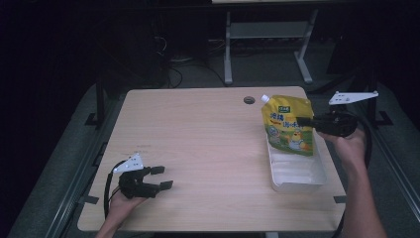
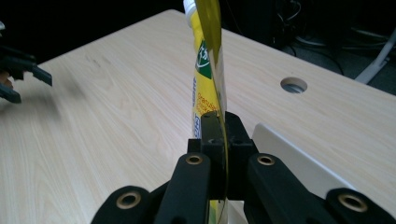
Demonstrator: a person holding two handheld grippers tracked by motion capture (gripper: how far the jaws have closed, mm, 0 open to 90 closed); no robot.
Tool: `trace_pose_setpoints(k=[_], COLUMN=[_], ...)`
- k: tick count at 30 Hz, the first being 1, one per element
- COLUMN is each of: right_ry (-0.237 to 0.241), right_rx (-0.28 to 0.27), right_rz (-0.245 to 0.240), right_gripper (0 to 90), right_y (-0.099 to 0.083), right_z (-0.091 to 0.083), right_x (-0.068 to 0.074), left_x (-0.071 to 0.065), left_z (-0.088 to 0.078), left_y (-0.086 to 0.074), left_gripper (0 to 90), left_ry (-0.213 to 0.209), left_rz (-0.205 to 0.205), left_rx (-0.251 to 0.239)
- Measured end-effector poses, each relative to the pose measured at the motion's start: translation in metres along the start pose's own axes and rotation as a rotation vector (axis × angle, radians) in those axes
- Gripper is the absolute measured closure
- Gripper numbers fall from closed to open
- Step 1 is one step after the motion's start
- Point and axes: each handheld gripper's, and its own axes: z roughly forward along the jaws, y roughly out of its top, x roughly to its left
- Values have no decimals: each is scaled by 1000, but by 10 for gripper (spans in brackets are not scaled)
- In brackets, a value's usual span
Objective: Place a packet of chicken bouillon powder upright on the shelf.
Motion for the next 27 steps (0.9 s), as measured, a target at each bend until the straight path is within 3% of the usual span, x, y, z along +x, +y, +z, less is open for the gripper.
trace_pose_setpoints(k=[9, 16, 27], right_ry=[5, -29, -50], right_rx=[-13, -19, -36], right_rz=[38, 84, 104], right_gripper=[877, 841, 790], right_y=[-19, -28, -30], right_z=[14, 7, -1], right_x=[-8, -10, -7], left_x=[-2, -2, -2], left_z=[-1, -2, -1], left_y=[0, -1, -2], left_gripper=[290, 290, 286], left_ry=[-2, 1, 3], left_rz=[-7, -14, -13], left_rx=[-16, -18, -12])
